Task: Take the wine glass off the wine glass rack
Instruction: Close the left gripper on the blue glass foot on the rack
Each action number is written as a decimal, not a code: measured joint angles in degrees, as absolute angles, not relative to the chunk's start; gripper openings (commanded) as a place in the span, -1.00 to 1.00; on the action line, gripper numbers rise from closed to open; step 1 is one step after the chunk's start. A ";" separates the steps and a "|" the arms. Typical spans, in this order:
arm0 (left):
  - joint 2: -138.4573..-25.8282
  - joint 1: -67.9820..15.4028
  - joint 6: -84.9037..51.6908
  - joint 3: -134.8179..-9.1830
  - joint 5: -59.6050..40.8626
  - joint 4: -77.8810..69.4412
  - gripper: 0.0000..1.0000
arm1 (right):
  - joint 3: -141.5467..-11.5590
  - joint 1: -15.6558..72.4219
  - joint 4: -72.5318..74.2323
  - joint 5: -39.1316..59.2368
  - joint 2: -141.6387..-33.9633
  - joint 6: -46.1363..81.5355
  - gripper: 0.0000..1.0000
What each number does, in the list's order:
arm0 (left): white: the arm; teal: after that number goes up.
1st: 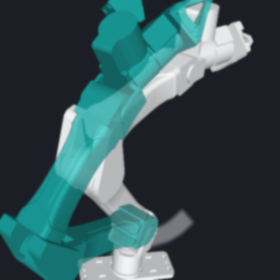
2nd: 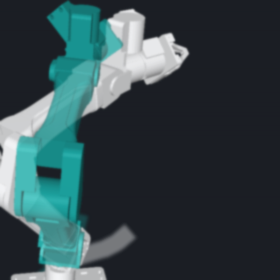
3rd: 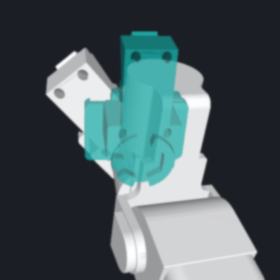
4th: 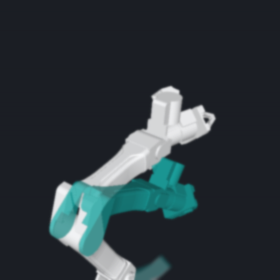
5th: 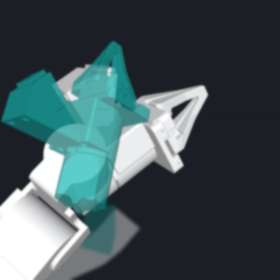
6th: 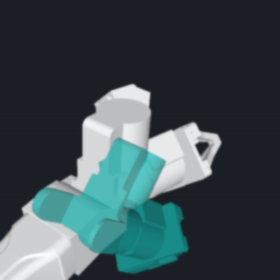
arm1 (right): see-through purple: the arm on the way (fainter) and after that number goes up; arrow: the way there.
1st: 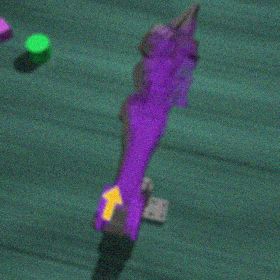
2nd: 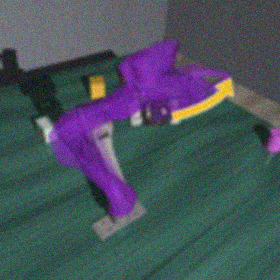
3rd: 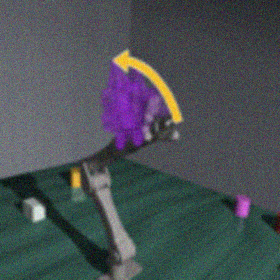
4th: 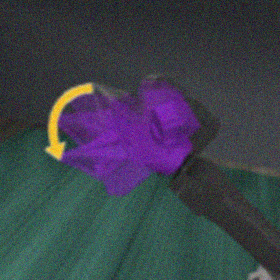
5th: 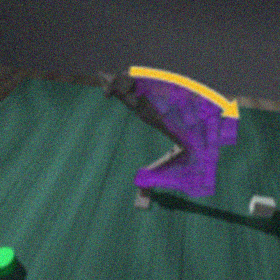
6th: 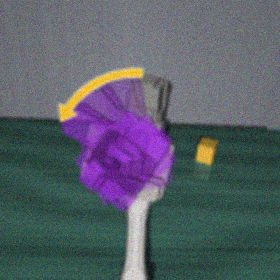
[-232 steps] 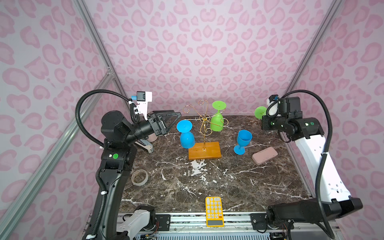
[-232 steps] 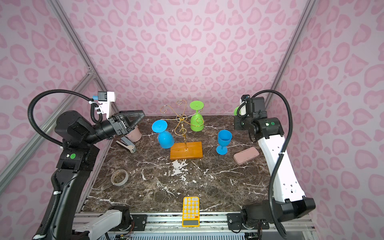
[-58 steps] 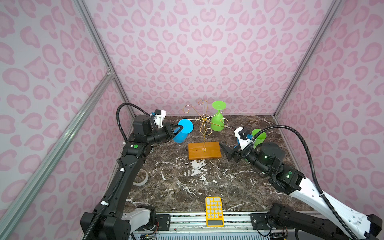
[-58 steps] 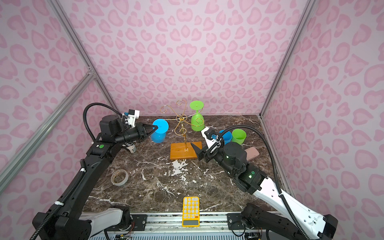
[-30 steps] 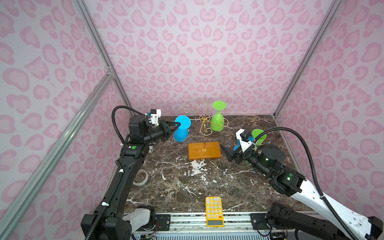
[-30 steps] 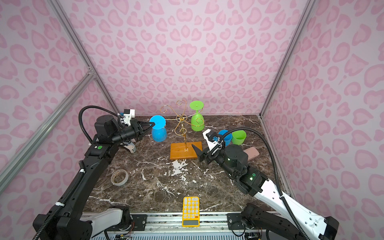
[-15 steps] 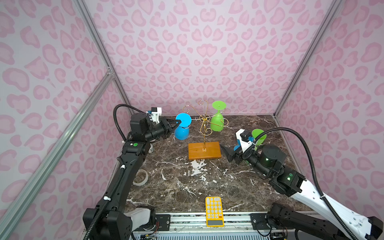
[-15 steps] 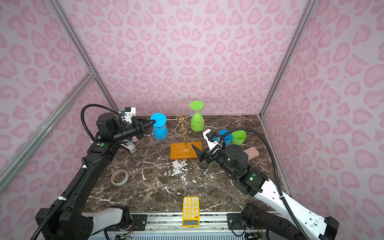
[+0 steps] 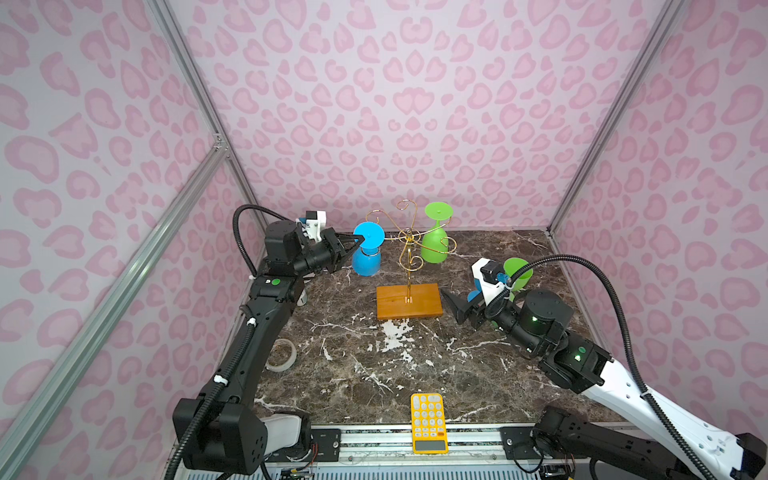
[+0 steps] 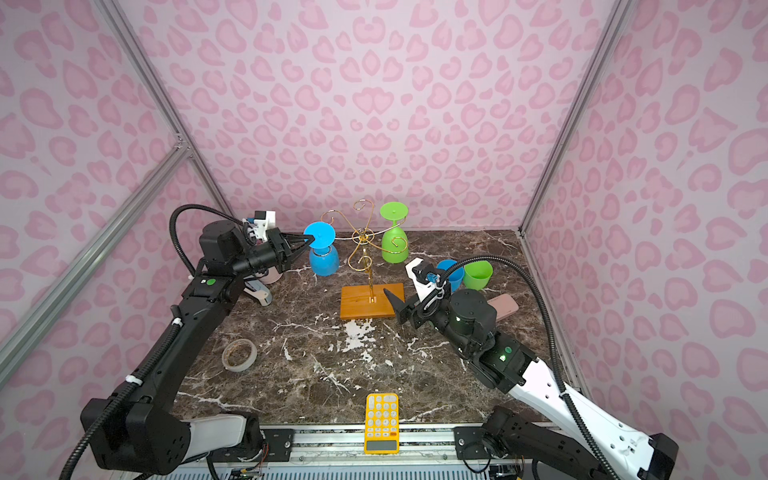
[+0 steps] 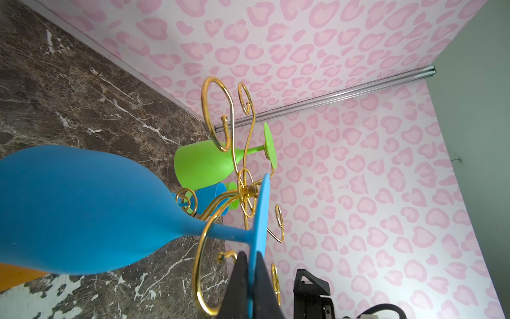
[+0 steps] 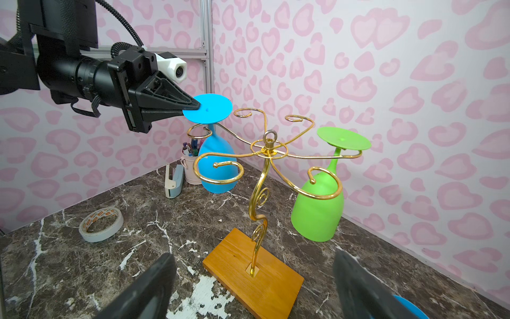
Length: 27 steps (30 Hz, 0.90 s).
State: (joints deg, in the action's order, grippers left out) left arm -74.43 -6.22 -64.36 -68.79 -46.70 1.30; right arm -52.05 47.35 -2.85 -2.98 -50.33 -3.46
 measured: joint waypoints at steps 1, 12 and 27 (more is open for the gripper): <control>-74.67 -6.22 -64.62 -68.99 -46.72 1.26 -0.92 | -52.05 47.35 -2.85 -3.01 -50.33 -3.46 0.81; -75.55 -6.28 -66.00 -70.52 -48.01 -0.64 -0.92 | -51.83 47.35 -2.85 -3.03 -49.32 -3.51 0.82; -76.58 -7.46 -66.83 -69.76 -49.47 -2.26 -0.92 | -50.87 47.35 -2.96 -3.66 -47.68 -3.38 0.82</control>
State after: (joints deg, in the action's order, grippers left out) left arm -76.58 -7.46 -66.83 -69.76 -49.47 -2.26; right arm -50.87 47.35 -2.96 -3.66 -47.68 -3.38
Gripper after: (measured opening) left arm 0.068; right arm 0.908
